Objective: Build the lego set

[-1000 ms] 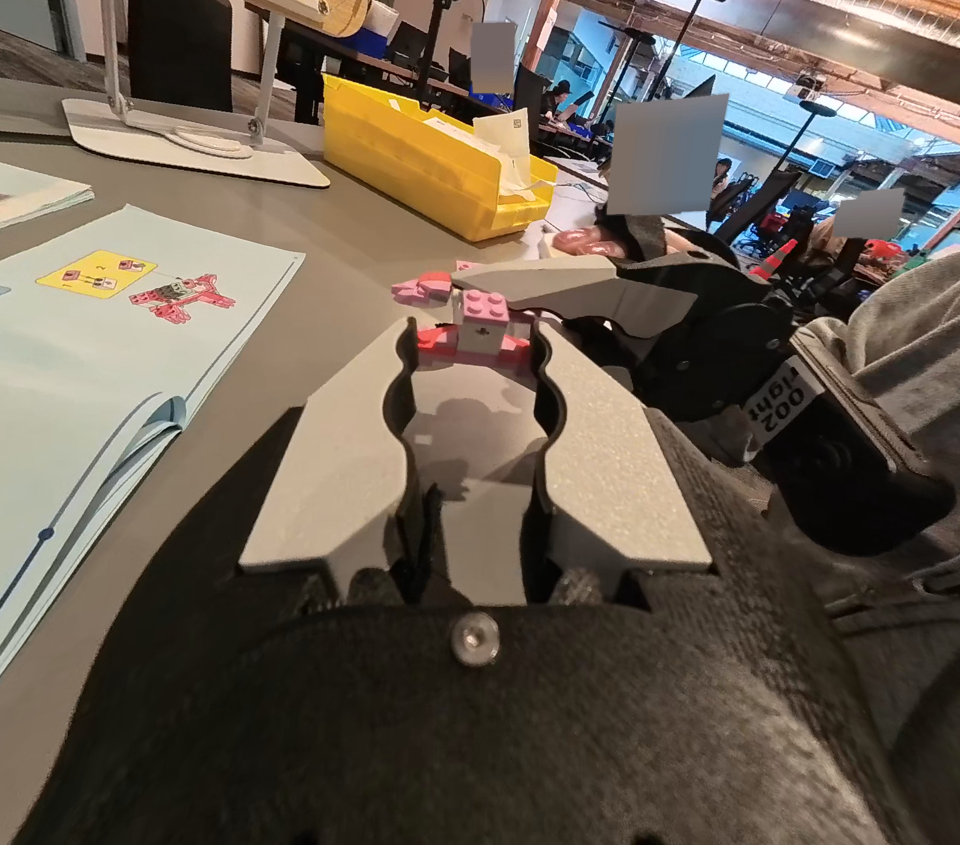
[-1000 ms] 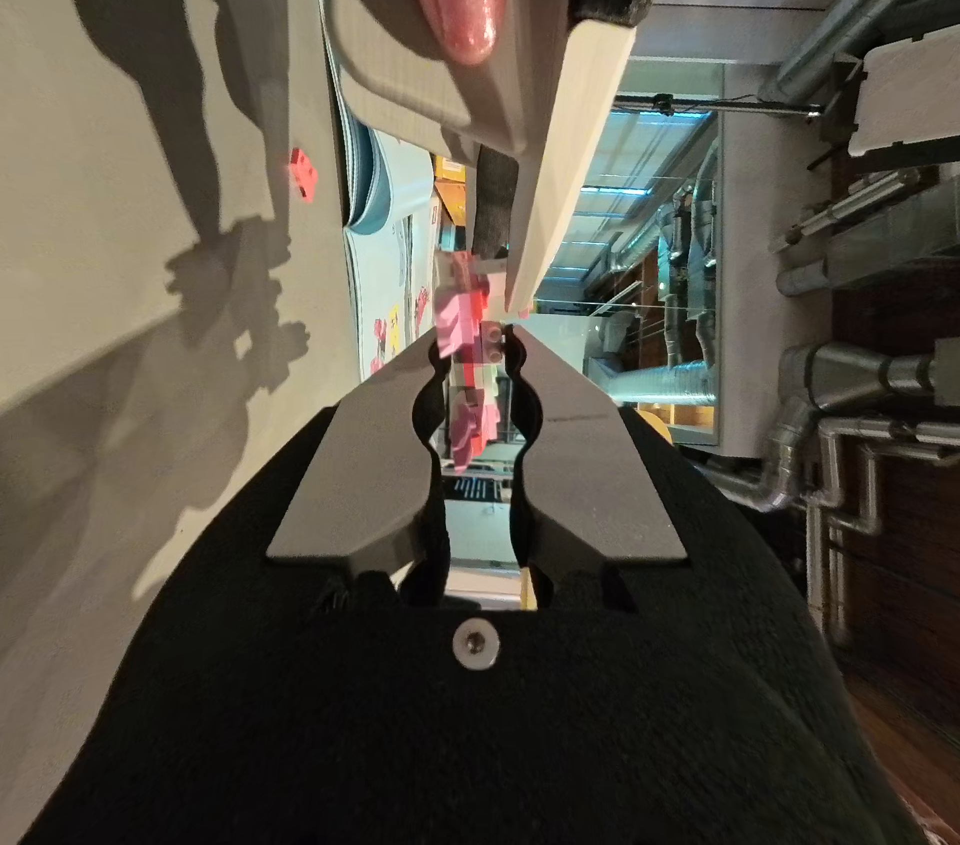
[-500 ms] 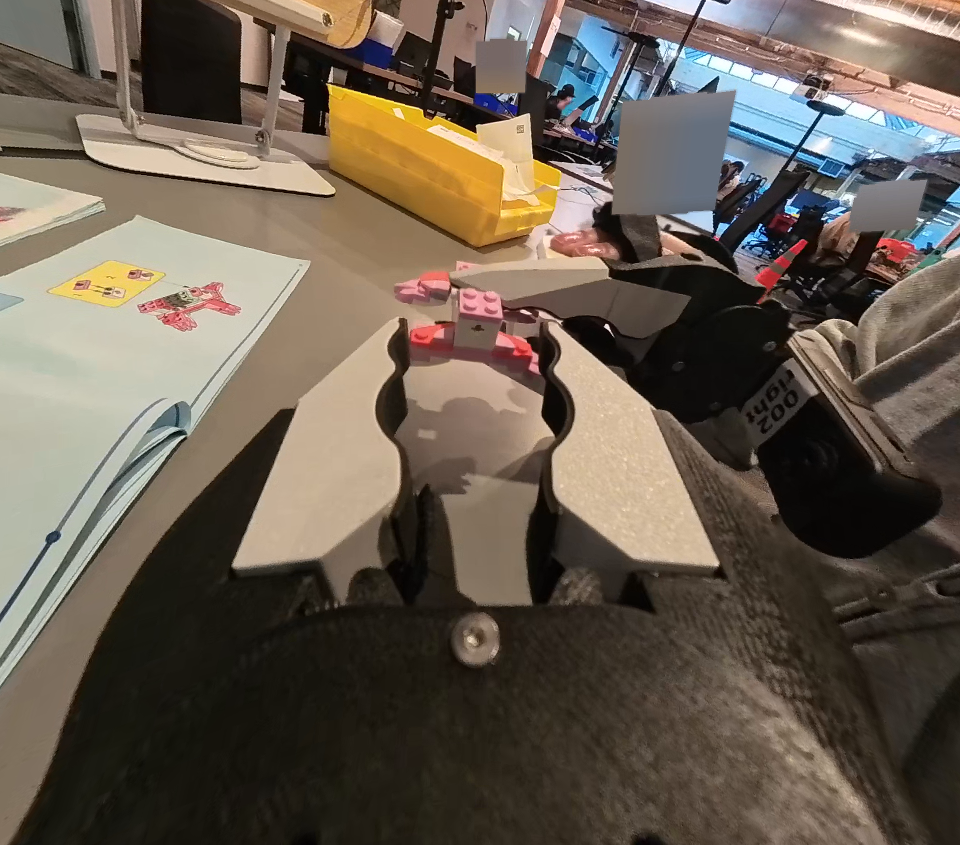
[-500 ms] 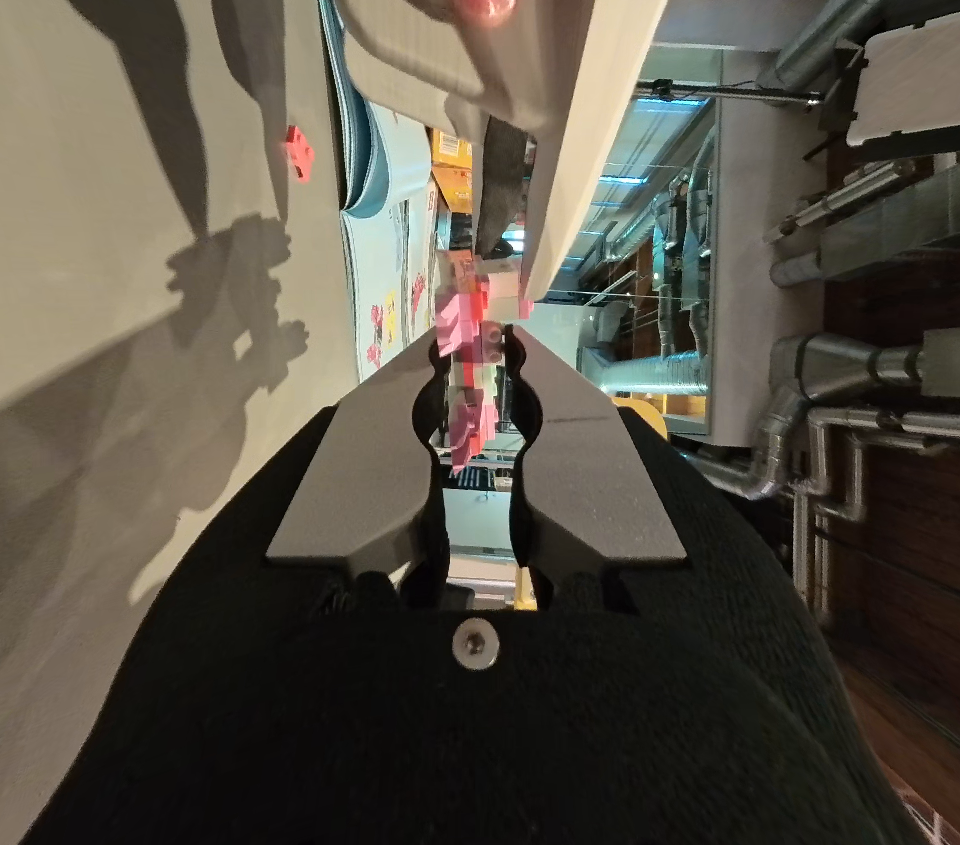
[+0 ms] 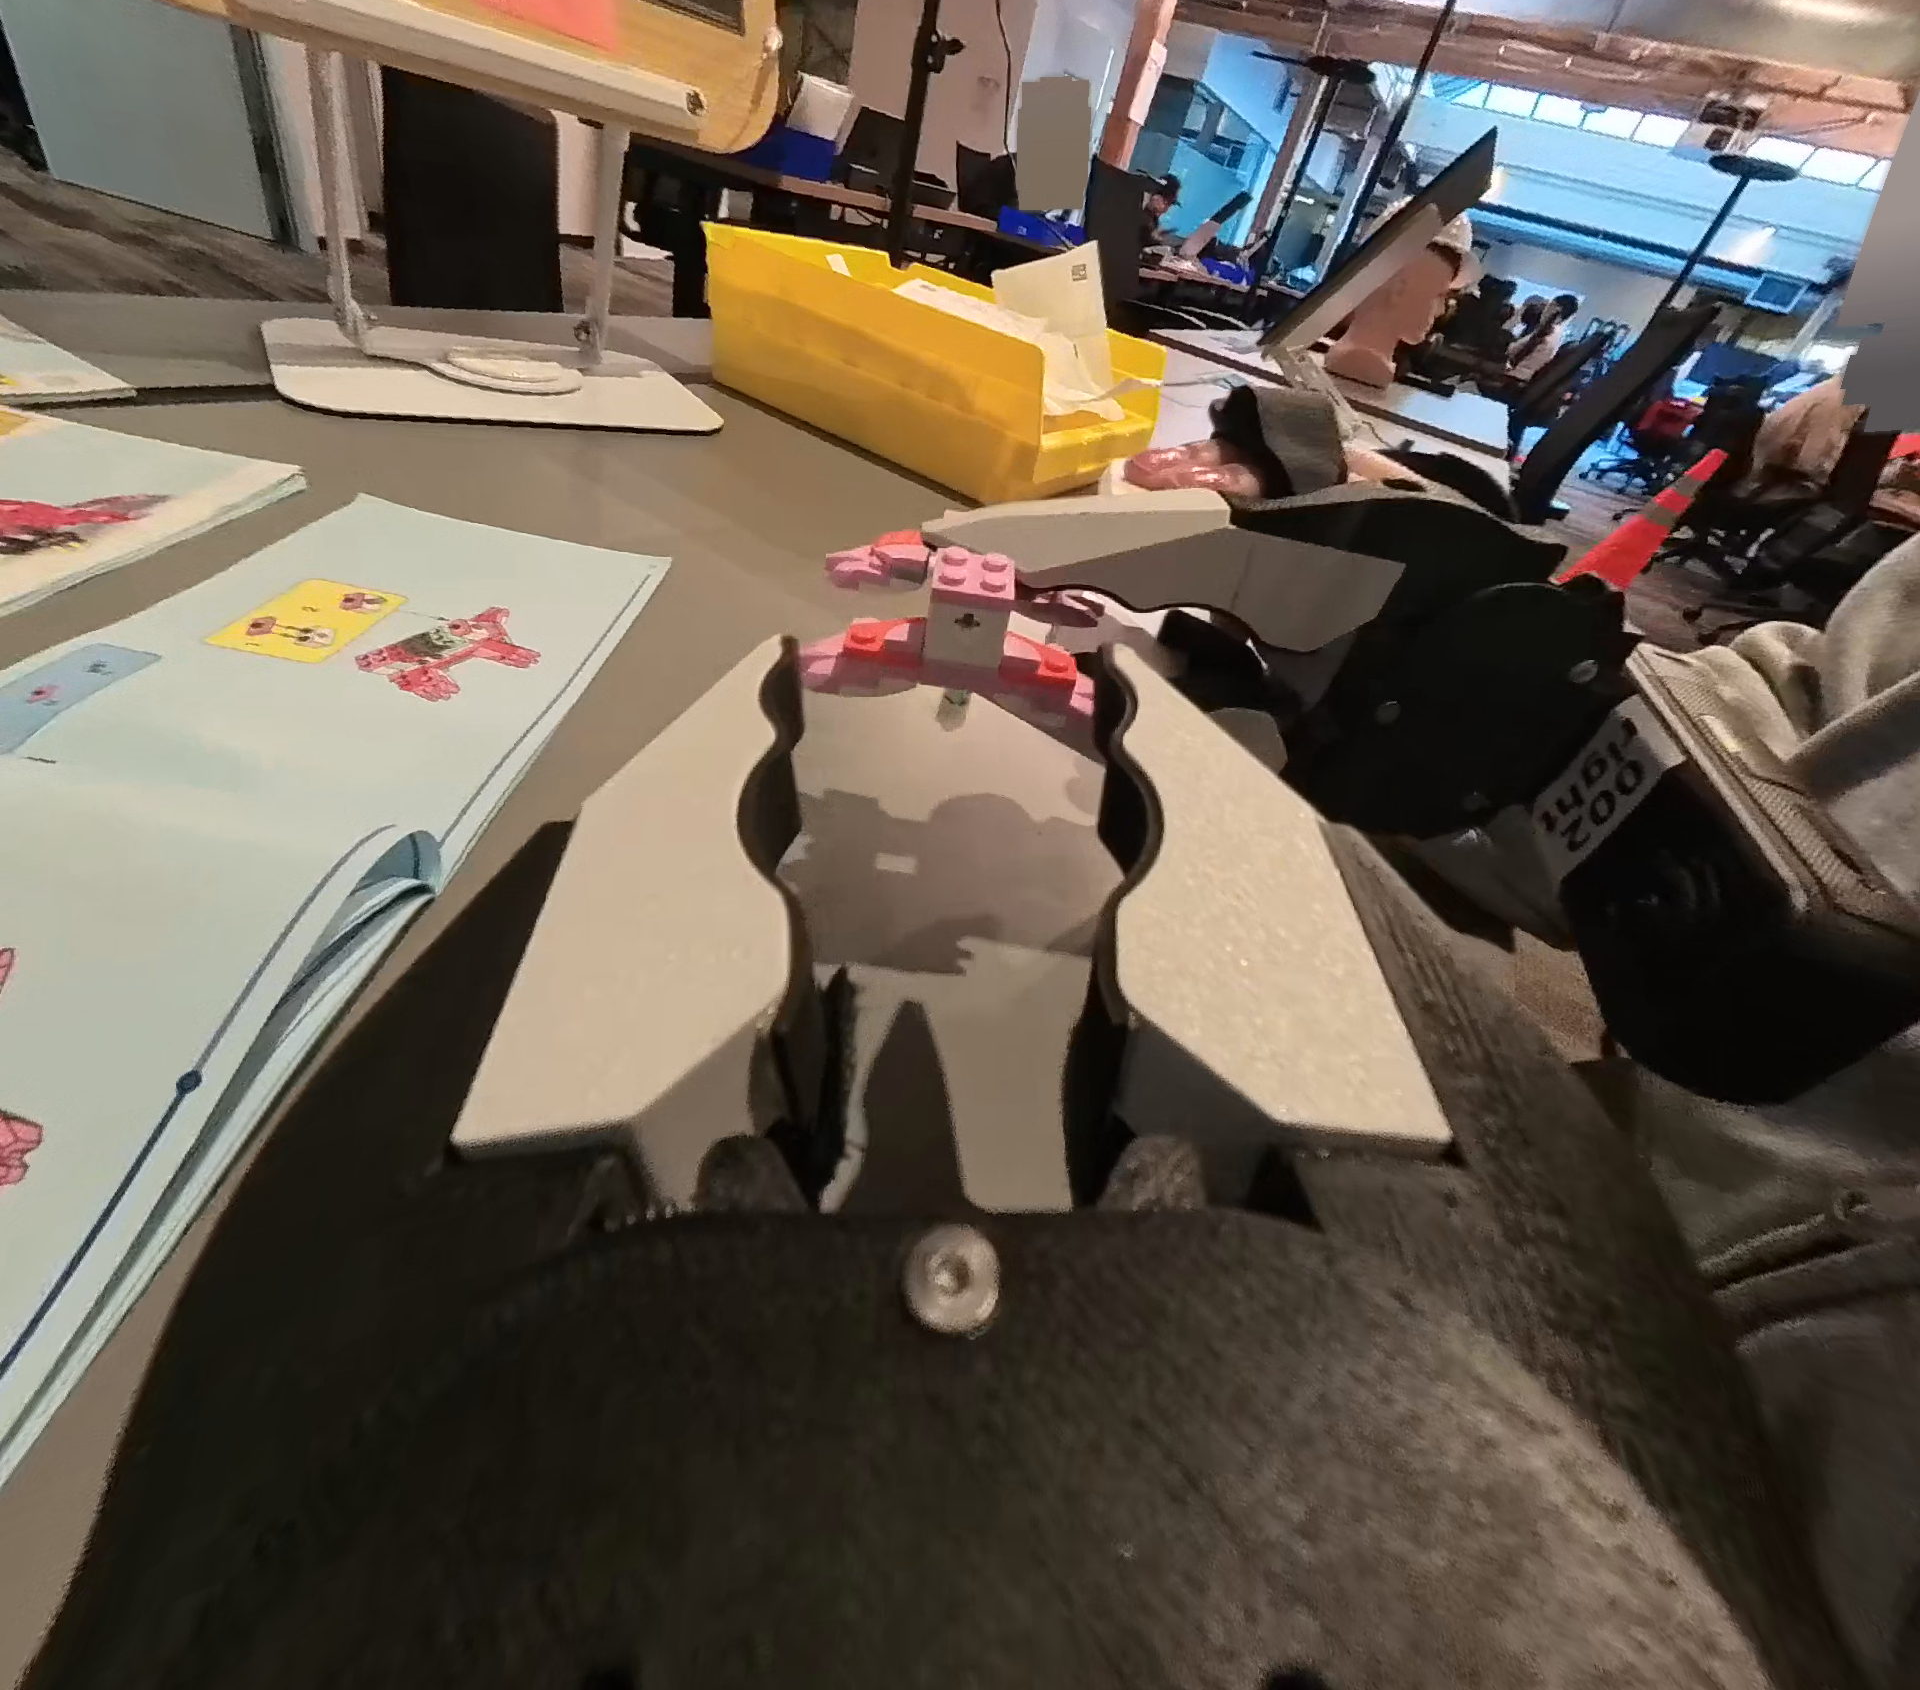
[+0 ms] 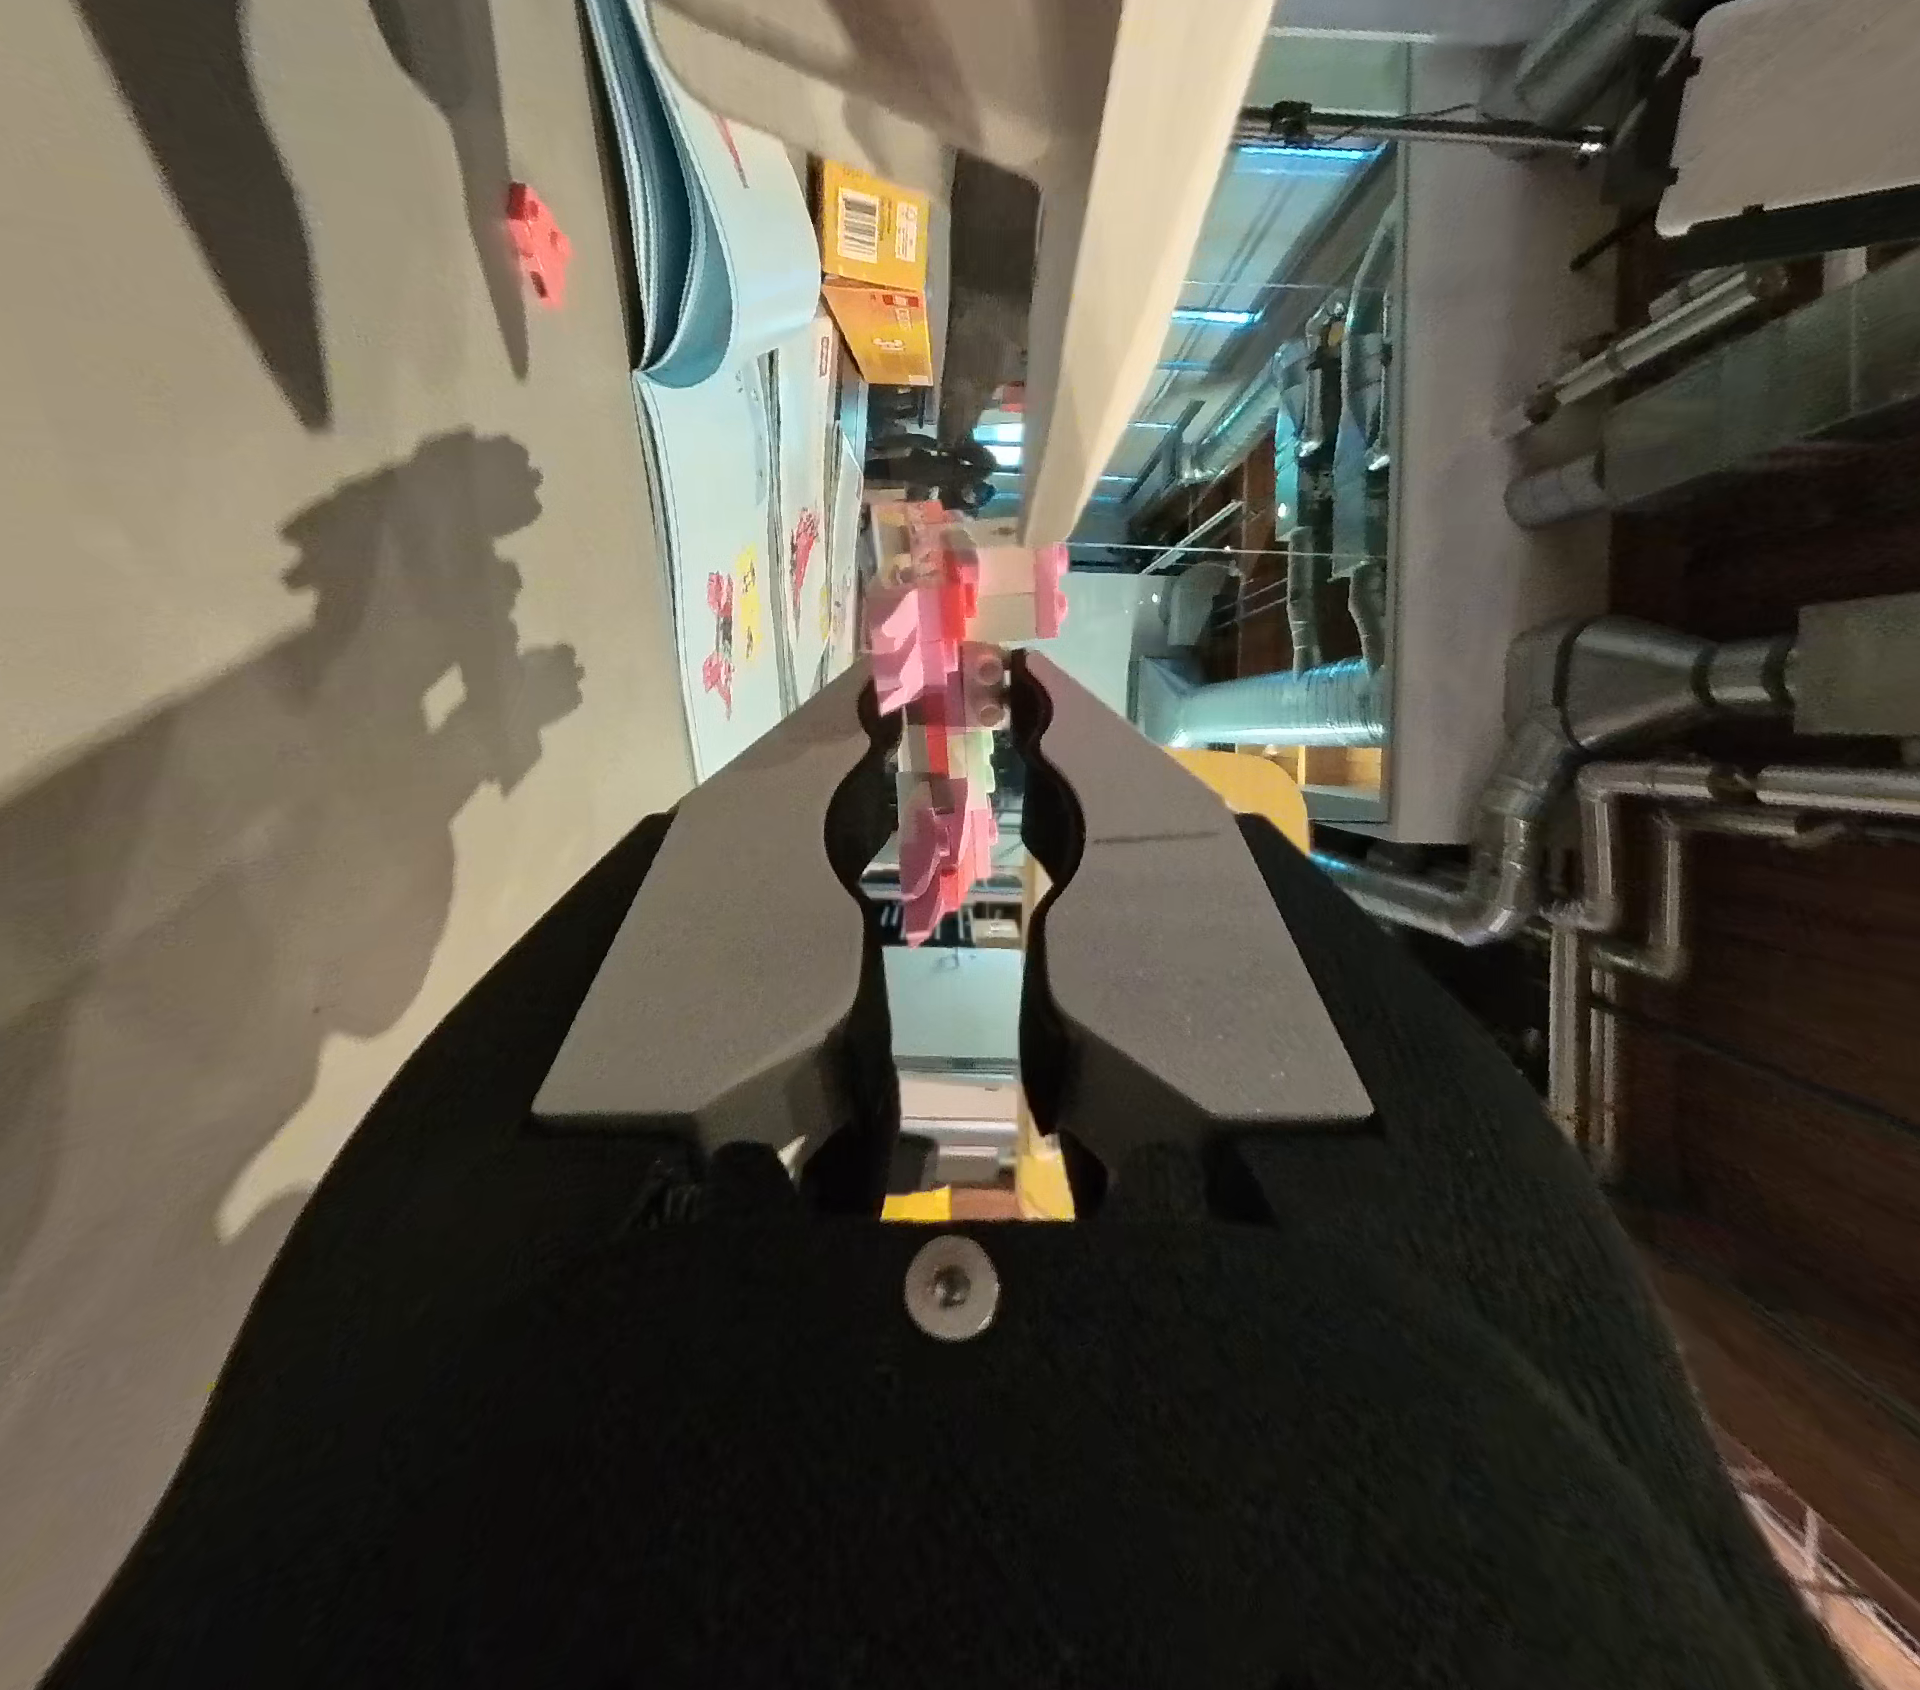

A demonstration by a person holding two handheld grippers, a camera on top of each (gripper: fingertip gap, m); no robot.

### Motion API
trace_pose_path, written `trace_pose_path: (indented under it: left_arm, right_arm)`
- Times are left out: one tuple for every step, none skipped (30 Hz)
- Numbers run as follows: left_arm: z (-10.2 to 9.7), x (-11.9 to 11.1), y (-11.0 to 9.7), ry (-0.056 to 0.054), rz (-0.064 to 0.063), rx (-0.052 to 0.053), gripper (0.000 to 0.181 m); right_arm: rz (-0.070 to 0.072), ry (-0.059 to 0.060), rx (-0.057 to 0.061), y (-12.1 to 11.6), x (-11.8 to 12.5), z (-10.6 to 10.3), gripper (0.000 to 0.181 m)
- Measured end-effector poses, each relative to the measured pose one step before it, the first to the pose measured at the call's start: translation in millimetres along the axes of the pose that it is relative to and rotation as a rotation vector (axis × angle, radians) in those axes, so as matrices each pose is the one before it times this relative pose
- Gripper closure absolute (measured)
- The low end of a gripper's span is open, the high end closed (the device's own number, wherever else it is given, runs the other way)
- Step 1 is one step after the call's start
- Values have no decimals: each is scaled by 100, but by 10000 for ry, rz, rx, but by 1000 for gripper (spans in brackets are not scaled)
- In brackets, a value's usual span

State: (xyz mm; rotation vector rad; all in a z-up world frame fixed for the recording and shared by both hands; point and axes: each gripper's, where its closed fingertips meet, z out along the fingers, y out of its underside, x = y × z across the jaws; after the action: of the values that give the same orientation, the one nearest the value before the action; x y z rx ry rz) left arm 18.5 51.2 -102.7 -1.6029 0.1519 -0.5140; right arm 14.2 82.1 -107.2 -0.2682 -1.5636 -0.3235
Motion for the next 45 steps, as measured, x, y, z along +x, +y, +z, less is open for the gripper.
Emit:
trace_pose_path:
  left_arm:
    - [92, 109, 126, 41, 63, -98, 127]
    - [82, 104, 107, 44, 56, -88, 127]
    - [62, 112, 85, 53, 50, -66, 129]
    - [22, 87, 35, 33, 43, -29, 131]
    - [6, 83, 13, 38, 30, -9, 133]
    - [2, 119, 17, 80, 15, -9, 136]
    - [-8, 201, 50, 141, -1, -29, 143]
    - [4, 269, 120, 191, -38, -85, 155]
    - [44, 305, 228, 215, -70, -170, 164]
    - [74, 57, 307, 28, -101, -225, 164]
    - [104, 61, 368, 24, -41, -283, 164]
    - [103, 74, 427, 27, 15, -334, 164]
    - [94, 20, 432, -13, 94, -343, 165]
    - [93, 22, 427, -4, 137, -345, 165]
    - [81, -20, 360, -30, 151, -291, 165]
    - [67, -68, 306, -57, 155, -245, 165]
    - [110, 100, 283, 58, 162, -239, 165]
    - [126, 54, 286, 53, 117, -236, 165]
    - [149, 18, 327, 37, 81, -263, 165]
    - [173, -36, 419, 4, 107, -331, 165]
    - [209, -23, 545, 1, 183, -424, 165]
    - [201, -57, 436, -37, 217, -345, 165]
    - [195, -55, 327, -40, 202, -267, 165]
    - [185, -5, 274, 1, 151, -228, 165]
    - [172, 2, 241, 37, 70, -205, 165]
    - [150, -18, 223, 45, 29, -185, 165]
    - [112, -31, 124, 31, 30, -113, 165]
    - [44, -69, 83, 16, 7, -71, 165]
    - [42, -71, 97, 11, -11, -73, 165]
    - [43, -45, 155, 24, -7, -110, 165]
    - [48, -42, 178, 20, 1, -125, 165]
    - [76, -67, 215, -10, -7, -148, 165]
    - [113, -52, 239, -2, -18, -178, 165]
    - [109, -17, 177, 30, -30, -139, 164]
    - [-7, 27, -26, 44, -26, 15, 164]
    - [-18, -40, -25, 9, -53, 18, 159]
    - [2, -182, -10, -81, -88, 8, 149]
    - [41, -58, 46, -5, -57, -40, 141]
    - [74, -23, 43, -6, -1, -54, 134]
    - [61, -55, -2, -58, 69, -25, 131]
    - [74, 4, -66, -46, 139, 3, 131]
    - [104, 61, -60, -10, 172, -14, 132]
    - [137, 30, -26, -28, 169, -43, 133]
    - [172, 53, 25, -2, 155, -80, 135]
    - [181, 51, 60, 11, 126, -106, 138]
  right_arm:
    - [-18, 24, 46, -136, 28, -60, 163]
    - [-3, 10, 72, -254, -18, -84, 163]
    - [2, 4, 85, -324, -69, -83, 163]
    - [-9, 20, 78, -336, -78, -92, 163]
    - [-18, 54, 50, -308, -62, -91, 163]
    - [-14, 62, 15, -247, -64, -90, 163]
    - [20, 51, -15, -192, -83, -117, 163]
    - [65, 27, -42, -134, -108, -130, 163]
    - [85, -19, -85, -28, -160, -135, 163]
    - [97, -77, -95, 49, -263, -142, 163]
    - [131, -121, -63, 55, -350, -165, 162]
    - [154, -140, -39, 72, -374, -193, 162]
    - [161, -141, -49, 157, -332, -215, 159]
    - [199, -166, -94, 346, -281, -221, 152]
    - [334, -226, -89, 571, -269, -279, 147]
    - [506, -269, -40, 726, -245, -352, 144]
    - [588, -305, -71, 951, -201, -399, 141]
    - [693, -333, -113, 1161, -105, -378, 141]
    - [918, -435, -93, 1259, -36, -324, 145]
    - [1199, -668, -86, 1302, -82, -213, 153]
    - [1441, -838, -102, 1270, 8, -105, 155]
    - [1544, -873, -91, 1114, 255, -22, 160]
    - [1493, -898, -44, 854, 402, 4, 161]
    - [1322, -854, -3, 570, 494, 9, 160]
    - [1027, -755, 4, 348, 519, 5, 159]
    - [661, -634, -88, 330, 447, 50, 158]
    - [335, -482, -192, 394, 381, 126, 159]
    - [93, -372, -310, 495, 260, 230, 159]
    - [-66, -300, -360, 518, 105, 311, 159]
    - [-122, -284, -243, 323, -66, 342, 159]
    - [-55, -306, -92, 90, -198, 331, 161]
    - [37, -308, -23, -23, -237, 278, 163]
    - [56, -214, -20, -2, -107, 215, 167]
    - [-3, -71, -57, 75, 62, 143, 171]
    - [-60, -17, -73, 115, 91, 84, 173]
    - [-44, -17, -27, 17, 41, 19, 174]
    - [-46, -44, 12, -109, -58, -6, 174]
    - [-86, -106, 100, -333, -246, -38, 174]
    - [-131, -200, 237, -659, -506, -30, 174]
    - [-200, -324, 319, -912, -788, -4, 174]
    - [-296, -432, 342, -1038, -1018, 102, 174]
    - [-360, -477, 301, -1018, -1095, 202, 174]
    - [-351, -443, 181, -849, -957, 335, 174]
    - [-307, -415, 59, -631, -787, 407, 174]
    - [-252, -357, -16, -433, -571, 447, 174]
